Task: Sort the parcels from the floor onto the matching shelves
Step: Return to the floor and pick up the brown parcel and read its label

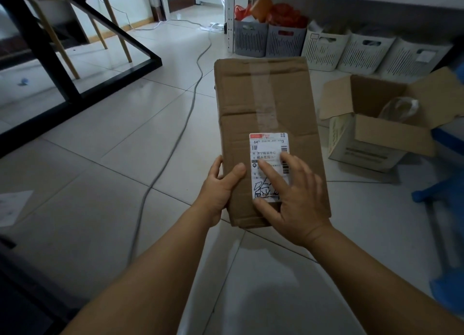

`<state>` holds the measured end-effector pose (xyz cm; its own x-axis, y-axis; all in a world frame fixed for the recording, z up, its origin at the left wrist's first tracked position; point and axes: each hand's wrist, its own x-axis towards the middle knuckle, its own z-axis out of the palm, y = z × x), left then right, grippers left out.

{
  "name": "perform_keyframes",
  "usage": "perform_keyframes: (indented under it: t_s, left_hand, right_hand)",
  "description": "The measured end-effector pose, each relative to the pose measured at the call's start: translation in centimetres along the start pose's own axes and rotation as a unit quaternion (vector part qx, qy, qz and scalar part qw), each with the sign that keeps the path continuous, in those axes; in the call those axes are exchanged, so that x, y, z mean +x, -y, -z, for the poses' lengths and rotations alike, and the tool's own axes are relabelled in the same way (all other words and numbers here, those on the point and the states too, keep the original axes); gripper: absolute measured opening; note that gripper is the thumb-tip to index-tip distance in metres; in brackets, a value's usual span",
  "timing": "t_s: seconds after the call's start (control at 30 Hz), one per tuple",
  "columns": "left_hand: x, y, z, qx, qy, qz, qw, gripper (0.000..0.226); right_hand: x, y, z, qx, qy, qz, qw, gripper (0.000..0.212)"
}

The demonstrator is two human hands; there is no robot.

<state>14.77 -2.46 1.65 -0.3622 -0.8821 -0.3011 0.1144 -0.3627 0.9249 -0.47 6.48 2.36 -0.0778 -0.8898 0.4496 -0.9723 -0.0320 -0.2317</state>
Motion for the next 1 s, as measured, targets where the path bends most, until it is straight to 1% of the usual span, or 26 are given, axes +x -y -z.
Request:
perform_keyframes:
  t_s: [0.2, 0.33, 0.5, 0.63, 0.77, 0.93, 1.0]
  left_hand:
    - [0.0, -0.1, 0.0, -0.005, 0.002, -0.002, 1.0, 0.069]
    - [0.1, -0.1, 0.1, -0.002, 0.007, -0.008, 1.0, 0.065]
    - [0.2, 0.1, 0.1, -0.005, 0.003, -0.002, 1.0, 0.067]
    - [0.2, 0.1, 0.1, -0.004, 0.006, -0.006, 1.0, 0.061]
    - [0.3, 0.3, 0.1, -0.002, 0.005, -0.004, 1.0, 0.064]
    - [0.4, 0.4, 0.2, 0.003, 0.007, -0.005, 1.0, 0.061]
    - [0.5, 0.4, 0.2, 0.004, 0.005, -0.004, 1.0, 0.064]
  right_hand:
    - [-0.2, 0.5, -0.4, 0.003, 0.009, 0.011, 1.0, 0.066]
    - [-0.1, 0.4, -0.6, -0.001, 0.009, 0.007, 1.0, 0.066]
    - [-0.3, 0.4, -0.9, -0.004, 0.014, 0.004, 1.0, 0.066]
    - [-0.3, 0.3, -1.0, -0.007, 0.022, 0.004, 1.0, 0.066]
    - [-0.3, 0.2, -1.1, -0.006, 0.027, 0.0, 1.0, 0.067]
    - [-0.4, 0.1, -1.0, -0.002, 0.025, -0.001, 1.0, 0.066]
    - [-0.4, 0.0, -1.0, 0.0, 0.022, -0.001, 1.0, 0.066]
